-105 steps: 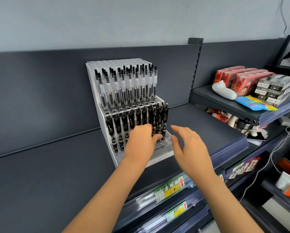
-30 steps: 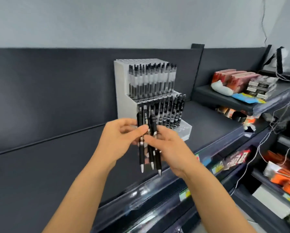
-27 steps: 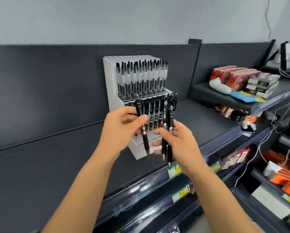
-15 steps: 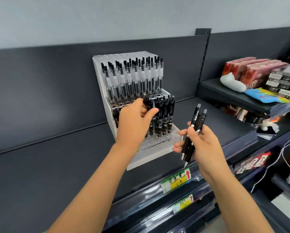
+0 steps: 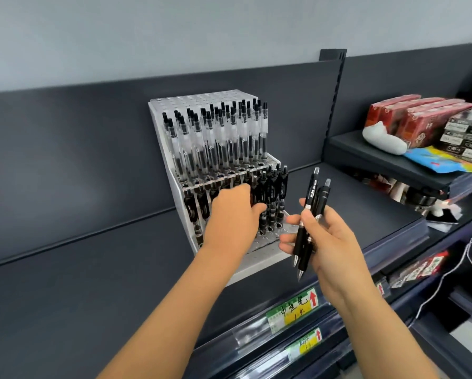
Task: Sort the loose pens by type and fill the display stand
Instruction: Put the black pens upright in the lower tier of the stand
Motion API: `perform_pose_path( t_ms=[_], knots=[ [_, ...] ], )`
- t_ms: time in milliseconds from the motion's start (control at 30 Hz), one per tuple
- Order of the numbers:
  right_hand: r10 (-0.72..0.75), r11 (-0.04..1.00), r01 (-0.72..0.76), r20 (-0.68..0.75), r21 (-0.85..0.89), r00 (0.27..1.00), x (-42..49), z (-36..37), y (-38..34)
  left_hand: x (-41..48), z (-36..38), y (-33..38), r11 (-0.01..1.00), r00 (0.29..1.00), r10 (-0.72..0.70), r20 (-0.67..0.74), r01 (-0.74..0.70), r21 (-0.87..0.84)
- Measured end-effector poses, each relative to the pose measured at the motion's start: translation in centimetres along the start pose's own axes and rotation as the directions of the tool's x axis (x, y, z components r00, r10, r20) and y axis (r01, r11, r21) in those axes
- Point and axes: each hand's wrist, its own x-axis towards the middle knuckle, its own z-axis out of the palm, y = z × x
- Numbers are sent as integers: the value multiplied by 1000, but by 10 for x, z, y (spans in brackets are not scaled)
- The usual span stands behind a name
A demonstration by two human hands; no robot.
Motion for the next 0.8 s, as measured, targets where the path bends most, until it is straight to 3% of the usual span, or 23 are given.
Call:
perform_pose_path(
  t_ms=[400,500,600,700,800],
  knots=[
    [35,999,-35,-27,-12,999,-8,13,3,-11,1,-13,995,997,55,62,-60,76],
    [88,996,-89,41,24,995,-11,18,1,-22,-13,-15,975,993,118,-5,-117,-187],
    [103,995,-104,120,3,987,-14,27,0,-24,-28,-13,835,992,106,66,-53,-548],
    [66,997,-58,139,-59,988,-17,38,-1,-22,-39,-22,770,989,110,98,-23,-638],
    [17,988,7,158,-152,987,-18,43,-1,-22,-48,-29,768,980,169,104,-65,-637]
  ],
)
